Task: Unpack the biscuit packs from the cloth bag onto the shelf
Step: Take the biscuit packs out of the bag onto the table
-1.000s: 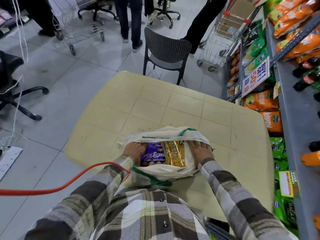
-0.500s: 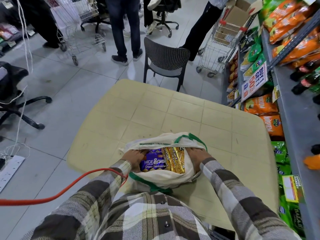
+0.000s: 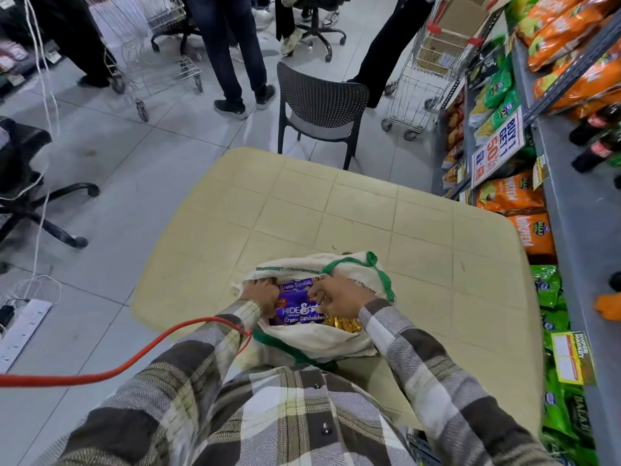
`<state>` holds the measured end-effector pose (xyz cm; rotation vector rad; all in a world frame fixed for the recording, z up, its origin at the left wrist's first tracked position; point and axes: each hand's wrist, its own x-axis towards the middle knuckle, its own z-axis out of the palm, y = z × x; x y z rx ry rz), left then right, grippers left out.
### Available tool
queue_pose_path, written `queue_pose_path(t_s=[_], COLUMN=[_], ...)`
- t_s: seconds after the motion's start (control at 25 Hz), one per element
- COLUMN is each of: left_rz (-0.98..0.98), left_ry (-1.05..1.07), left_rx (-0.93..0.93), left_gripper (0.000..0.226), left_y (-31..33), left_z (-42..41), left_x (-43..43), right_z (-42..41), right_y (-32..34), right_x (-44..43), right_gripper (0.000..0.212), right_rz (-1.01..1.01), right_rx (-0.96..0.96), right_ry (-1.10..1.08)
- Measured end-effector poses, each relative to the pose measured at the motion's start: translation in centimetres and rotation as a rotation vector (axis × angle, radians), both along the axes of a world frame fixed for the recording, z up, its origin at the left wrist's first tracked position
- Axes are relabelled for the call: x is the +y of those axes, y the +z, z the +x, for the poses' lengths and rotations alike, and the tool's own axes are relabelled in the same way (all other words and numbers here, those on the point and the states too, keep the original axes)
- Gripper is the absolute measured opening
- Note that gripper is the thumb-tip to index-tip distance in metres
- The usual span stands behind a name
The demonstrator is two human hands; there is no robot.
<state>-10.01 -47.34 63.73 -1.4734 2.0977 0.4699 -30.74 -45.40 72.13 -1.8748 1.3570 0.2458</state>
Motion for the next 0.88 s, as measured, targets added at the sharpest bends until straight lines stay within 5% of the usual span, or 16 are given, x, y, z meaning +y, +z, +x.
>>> queue_pose_path(t_s=[0.16, 0.44, 0.6, 0.72, 0.88], left_rz=[0.101, 0.208, 0.169, 0.135, 0.251], left_ry=[0.073, 0.2, 0.229, 0.299, 0.317], left_rx=[0.114, 0.439, 0.48, 0.502, 0.51], left_gripper=[0.085, 0.05, 0.043, 0.057, 0.105], left_y=[0.1, -0.1, 0.4, 0.4, -0.6], left_z=[1.1, 3.3, 3.8, 4.2, 4.8], left_x=[-1.1, -0.9, -0.2, 0.5, 1.4], right_z=[2.1, 5.0, 5.8, 6.0, 5.3], right_y=[-3.2, -7.2, -8.0, -8.3, -7.7], right_x=[-0.1, -1.0, -1.4, -2.0, -2.5], right_gripper=[0.061, 0.079, 0.068, 0.062, 0.062], right_rz=[-0.108, -0.029, 0.014, 0.031, 0.043], right_rx=[-0.002, 0.12, 0.104, 0.046, -0.061], right_ry=[0.064, 0.168, 0.11, 0.059, -0.018])
